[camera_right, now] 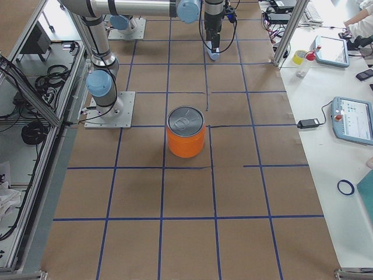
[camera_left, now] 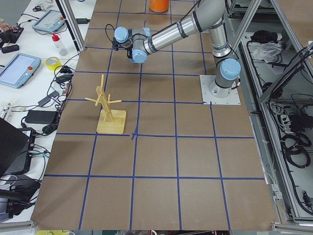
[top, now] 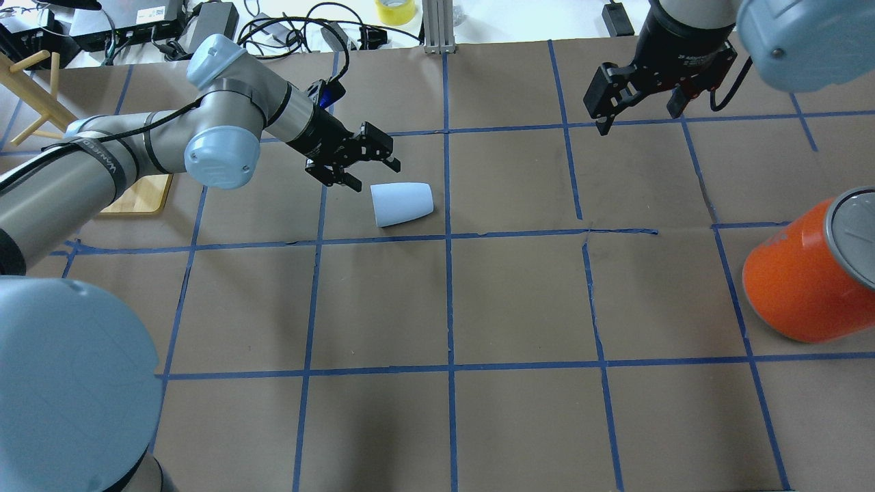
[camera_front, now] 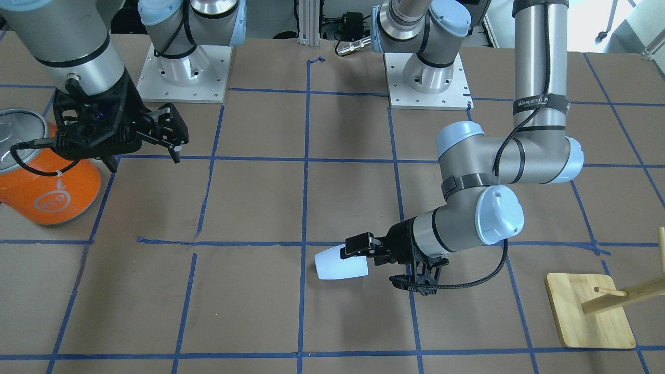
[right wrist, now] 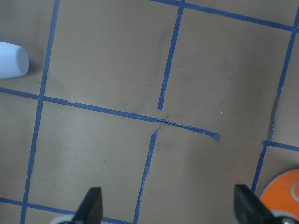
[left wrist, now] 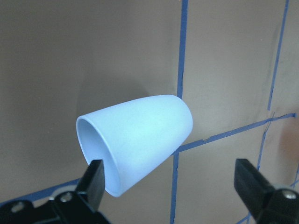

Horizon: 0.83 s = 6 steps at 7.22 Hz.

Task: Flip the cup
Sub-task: 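Grasp the lying white cup at its rim with the left gripper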

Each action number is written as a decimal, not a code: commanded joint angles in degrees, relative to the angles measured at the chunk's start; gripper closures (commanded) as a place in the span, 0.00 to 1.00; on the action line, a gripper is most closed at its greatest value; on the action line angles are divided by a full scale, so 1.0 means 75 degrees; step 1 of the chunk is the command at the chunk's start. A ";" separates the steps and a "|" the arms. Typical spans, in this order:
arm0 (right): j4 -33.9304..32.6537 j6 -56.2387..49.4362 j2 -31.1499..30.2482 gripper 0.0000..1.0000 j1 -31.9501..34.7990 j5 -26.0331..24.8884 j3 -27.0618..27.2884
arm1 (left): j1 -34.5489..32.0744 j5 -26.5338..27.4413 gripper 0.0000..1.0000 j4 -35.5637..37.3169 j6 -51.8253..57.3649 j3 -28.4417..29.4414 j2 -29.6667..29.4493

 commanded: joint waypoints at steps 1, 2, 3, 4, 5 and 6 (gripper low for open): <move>0.0023 0.0942 -0.0129 0.00 -0.0044 -0.0013 0.0031 | 0.0129 -0.0091 0.00 -0.0013 -0.0063 -0.0046 -0.0217; 0.0035 0.1390 -0.0304 0.00 -0.0009 -0.0037 0.0032 | 0.0140 -0.0568 0.10 -0.0036 0.0063 -0.0104 -0.0253; 0.0151 0.1870 -0.0538 0.00 -0.0009 -0.0060 0.0101 | 0.0129 -0.1246 0.20 0.0033 0.0076 -0.0232 -0.0277; 0.0164 0.1979 -0.0610 0.00 -0.0009 -0.0049 0.0113 | 0.0129 -0.1368 0.33 0.0022 0.0053 -0.0268 -0.0335; 0.0175 0.1992 -0.0611 0.00 -0.0009 -0.0060 0.0125 | 0.0140 -0.1845 0.54 0.0022 0.0018 -0.0292 -0.0370; 0.0303 0.1992 -0.0622 0.00 -0.0020 -0.0060 0.0160 | 0.0140 -0.1896 0.89 -0.0001 -0.0087 -0.0292 -0.0371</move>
